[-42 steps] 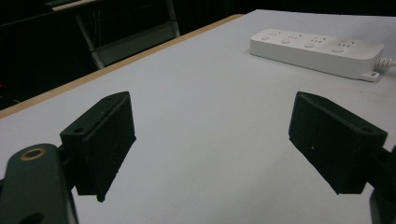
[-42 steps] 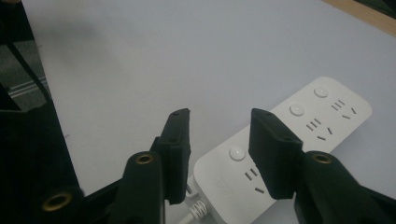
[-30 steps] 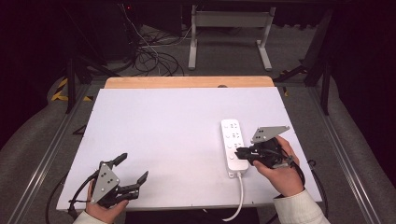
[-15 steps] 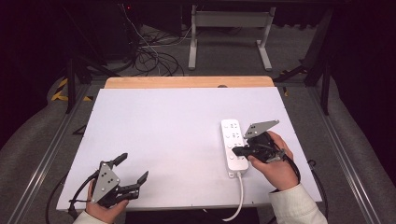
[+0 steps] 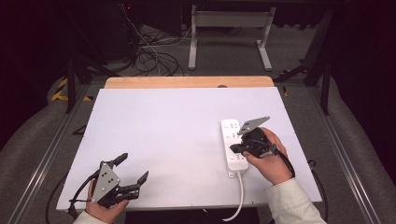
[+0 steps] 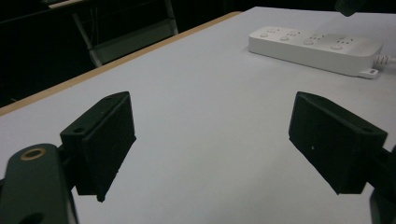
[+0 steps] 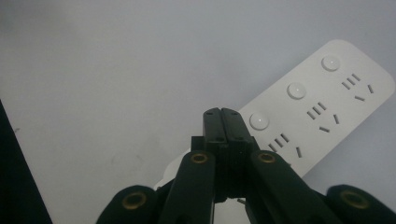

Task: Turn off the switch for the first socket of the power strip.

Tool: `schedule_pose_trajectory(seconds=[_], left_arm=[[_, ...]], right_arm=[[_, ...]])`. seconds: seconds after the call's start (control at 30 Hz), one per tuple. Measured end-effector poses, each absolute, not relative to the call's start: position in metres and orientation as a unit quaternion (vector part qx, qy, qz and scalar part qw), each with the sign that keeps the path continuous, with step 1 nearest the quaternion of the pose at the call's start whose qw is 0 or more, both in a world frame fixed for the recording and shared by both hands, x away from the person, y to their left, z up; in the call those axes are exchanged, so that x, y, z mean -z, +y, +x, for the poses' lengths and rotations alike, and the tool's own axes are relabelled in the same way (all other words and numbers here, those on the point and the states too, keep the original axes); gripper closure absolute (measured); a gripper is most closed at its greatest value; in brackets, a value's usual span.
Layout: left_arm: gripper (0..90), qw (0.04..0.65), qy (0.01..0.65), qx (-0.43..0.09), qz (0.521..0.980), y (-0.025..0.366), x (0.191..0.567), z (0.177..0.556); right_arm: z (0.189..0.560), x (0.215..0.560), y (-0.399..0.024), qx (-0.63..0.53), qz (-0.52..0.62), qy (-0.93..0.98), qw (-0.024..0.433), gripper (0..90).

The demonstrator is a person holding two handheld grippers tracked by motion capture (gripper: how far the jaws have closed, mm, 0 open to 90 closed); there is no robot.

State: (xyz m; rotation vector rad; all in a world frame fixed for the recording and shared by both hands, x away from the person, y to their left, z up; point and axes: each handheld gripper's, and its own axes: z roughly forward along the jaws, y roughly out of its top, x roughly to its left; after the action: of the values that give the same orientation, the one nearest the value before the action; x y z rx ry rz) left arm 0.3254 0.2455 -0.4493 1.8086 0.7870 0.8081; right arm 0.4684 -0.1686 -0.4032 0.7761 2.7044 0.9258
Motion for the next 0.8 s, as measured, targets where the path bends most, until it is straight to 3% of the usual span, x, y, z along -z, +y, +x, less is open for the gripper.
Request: schedule_pose_trajectory(seconds=[0.8], left_arm=[[14.9, 0.480, 0.324, -0.331, 0.745, 0.245, 0.450, 0.326]], right_arm=[[0.482, 0.426, -0.158, -0.255, 0.271, 0.926, 0.068, 90.0]])
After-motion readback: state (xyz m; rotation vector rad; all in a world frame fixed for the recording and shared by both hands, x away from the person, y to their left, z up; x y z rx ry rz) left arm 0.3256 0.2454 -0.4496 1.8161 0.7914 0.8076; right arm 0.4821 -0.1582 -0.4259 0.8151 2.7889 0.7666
